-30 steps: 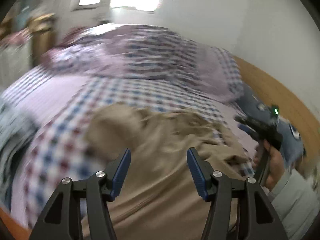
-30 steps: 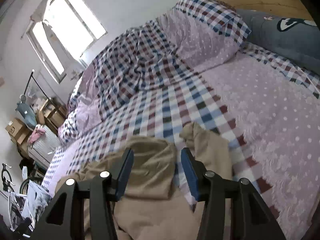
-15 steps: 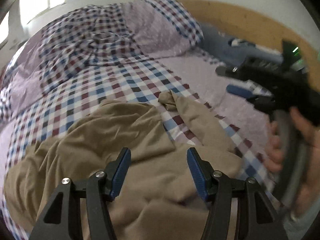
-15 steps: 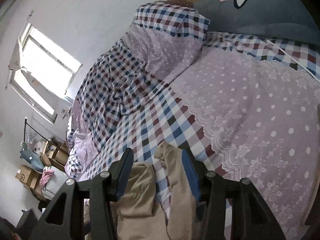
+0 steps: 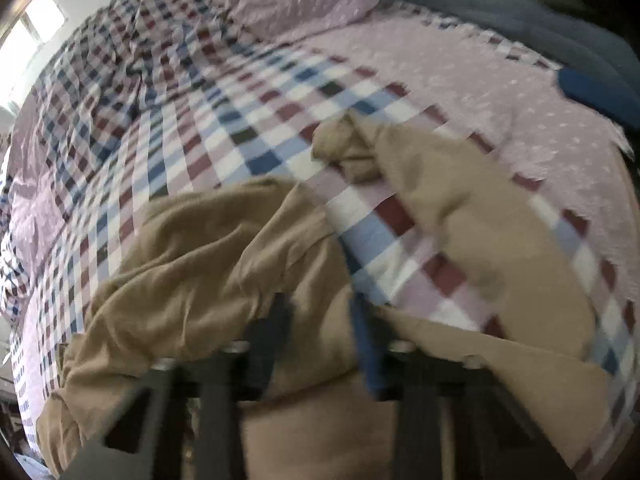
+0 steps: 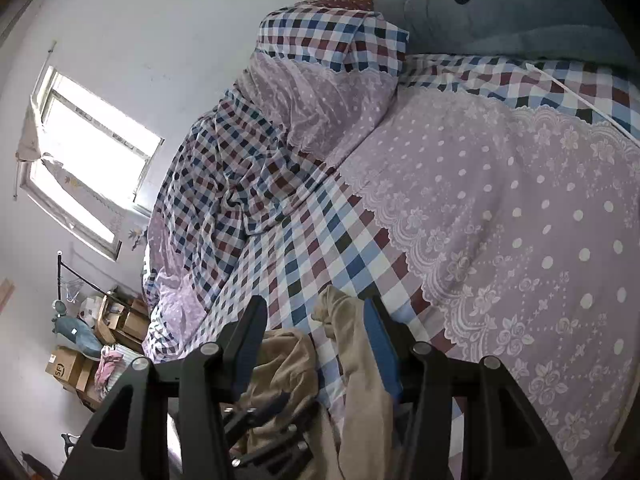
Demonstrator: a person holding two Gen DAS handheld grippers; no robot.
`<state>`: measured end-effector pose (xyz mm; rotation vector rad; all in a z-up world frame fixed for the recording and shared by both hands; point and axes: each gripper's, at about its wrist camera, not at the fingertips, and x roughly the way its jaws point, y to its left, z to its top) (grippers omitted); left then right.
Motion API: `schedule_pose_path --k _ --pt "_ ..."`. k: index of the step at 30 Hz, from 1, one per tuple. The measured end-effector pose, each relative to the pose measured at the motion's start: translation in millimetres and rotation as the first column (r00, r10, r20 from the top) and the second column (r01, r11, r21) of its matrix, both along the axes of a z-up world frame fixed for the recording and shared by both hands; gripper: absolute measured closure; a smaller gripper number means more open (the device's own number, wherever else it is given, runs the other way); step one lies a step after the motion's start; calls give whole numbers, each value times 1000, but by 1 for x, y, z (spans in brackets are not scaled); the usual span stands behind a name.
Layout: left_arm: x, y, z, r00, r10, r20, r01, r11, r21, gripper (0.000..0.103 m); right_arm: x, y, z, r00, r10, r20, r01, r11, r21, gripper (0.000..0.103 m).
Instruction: Fold clothes
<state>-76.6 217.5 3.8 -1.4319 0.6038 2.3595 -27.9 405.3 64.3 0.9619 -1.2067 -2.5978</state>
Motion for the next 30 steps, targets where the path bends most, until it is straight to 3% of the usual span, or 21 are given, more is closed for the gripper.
schedule_pose_path --k 1,2,11,18,23,30 --pt "-2 -4 2 1000 10 2 -10 1000 17 90 0 0 0 1000 2 1 -2 1000 1 48" --pt "-3 -8 6 1000 20 -2 -20 999 29 95 -1 -1 -1 1000 4 2 -4 1000 2 48" --pt "-8 -59 82 993 108 -53 -94 969 229 96 -5 -16 -4 999 40 20 -41 999 20 48" --pt "-16 -119 146 968 227 -105 -177 919 352 97 -6 -19 -5 999 42 25 -43 998 36 48" --pt "-23 -183 181 912 367 -182 -261 863 433 98 -6 -21 -5 999 45 27 -47 998 45 48" --pt "-24 -306 215 773 602 -200 -435 732 524 98 -8 -25 -5 998 58 31 -60 997 55 48"
